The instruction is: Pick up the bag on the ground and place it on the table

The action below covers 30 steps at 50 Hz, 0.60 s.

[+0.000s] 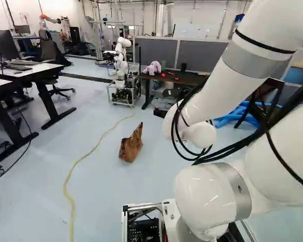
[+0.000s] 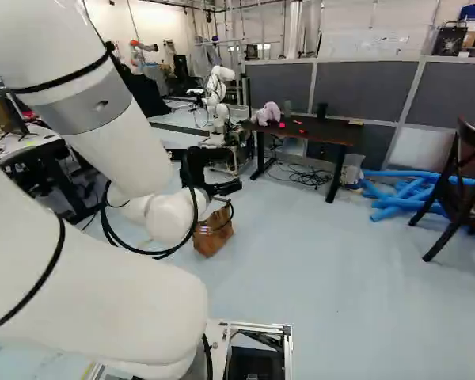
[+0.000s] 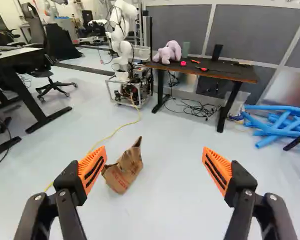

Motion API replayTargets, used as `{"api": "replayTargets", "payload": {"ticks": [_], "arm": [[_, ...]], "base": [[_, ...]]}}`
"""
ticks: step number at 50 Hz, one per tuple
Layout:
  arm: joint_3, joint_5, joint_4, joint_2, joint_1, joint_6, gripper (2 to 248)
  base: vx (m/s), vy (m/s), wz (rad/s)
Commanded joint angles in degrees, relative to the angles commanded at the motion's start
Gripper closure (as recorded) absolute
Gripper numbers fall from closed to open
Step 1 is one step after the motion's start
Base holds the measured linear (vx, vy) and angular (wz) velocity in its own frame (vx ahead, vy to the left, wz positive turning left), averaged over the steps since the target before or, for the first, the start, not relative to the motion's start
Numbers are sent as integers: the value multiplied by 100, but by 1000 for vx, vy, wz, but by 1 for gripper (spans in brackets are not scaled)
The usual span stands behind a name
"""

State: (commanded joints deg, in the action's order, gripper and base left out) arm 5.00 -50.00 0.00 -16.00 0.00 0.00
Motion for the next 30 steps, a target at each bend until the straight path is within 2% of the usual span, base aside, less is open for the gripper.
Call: {"api": "replayTargets", "payload": {"ticks": [13,30], "arm": [[0,0,0,0,0,0,3],[0,0,0,0,0,0,3]], "base": [[171,88,136],[174,62,0]]}}
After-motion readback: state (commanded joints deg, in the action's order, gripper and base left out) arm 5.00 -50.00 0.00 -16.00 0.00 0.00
